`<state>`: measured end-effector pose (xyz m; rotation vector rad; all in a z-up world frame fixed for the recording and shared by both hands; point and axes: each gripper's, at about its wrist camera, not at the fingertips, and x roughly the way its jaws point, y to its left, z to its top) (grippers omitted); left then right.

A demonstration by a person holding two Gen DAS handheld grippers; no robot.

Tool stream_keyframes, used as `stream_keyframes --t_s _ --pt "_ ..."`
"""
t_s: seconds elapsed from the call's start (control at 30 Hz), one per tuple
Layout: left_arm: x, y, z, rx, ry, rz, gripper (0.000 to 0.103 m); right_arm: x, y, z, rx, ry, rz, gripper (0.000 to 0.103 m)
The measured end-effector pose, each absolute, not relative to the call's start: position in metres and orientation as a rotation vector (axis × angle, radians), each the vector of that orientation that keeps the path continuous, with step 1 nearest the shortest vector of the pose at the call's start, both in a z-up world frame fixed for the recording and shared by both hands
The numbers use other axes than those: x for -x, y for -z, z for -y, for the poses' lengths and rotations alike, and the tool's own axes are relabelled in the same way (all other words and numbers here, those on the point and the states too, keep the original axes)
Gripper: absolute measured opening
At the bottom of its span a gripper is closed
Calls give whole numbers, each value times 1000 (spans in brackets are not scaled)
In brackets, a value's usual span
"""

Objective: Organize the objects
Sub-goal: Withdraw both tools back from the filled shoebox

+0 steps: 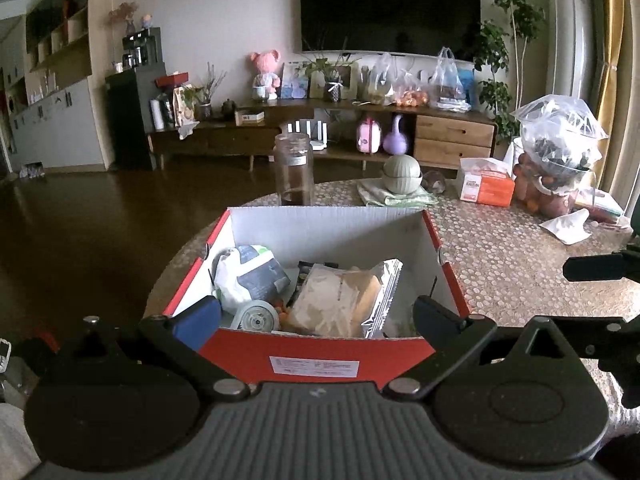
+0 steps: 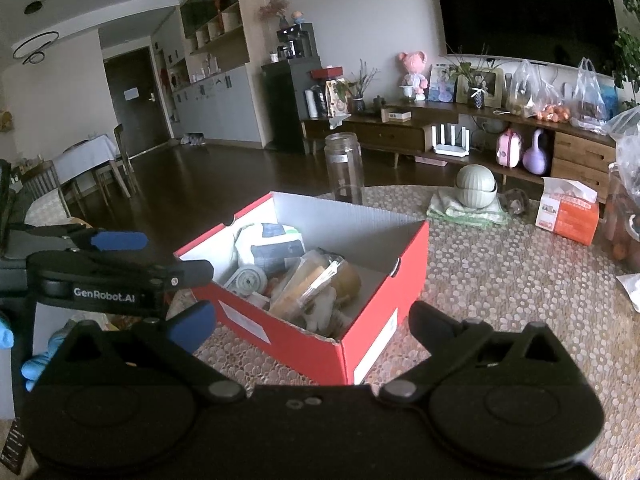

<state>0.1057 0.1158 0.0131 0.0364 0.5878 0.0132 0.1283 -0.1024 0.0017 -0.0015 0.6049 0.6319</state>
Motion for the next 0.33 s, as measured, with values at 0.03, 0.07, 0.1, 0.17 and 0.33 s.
stream_keyframes --t_s 0.03,0.07,0.1,0.17,0.33 --pt "-106 -13 -115 -36 -12 -587 103 -128 -2 103 2 -632 -605 103" --pt "-106 -14 -116 -34 -7 -588 103 -128 -1 103 2 -631 -605 103" --pt "-106 -14 -116 -31 -3 -588 103 -128 -1 104 0 -631 -606 103" --pt "-106 -14 -116 -28 1 -589 103 -128 -1 104 2 -630 -606 103" --pt "-105 -14 -113 -34 4 -589 103 -127 1 109 -2 -619 -608 103"
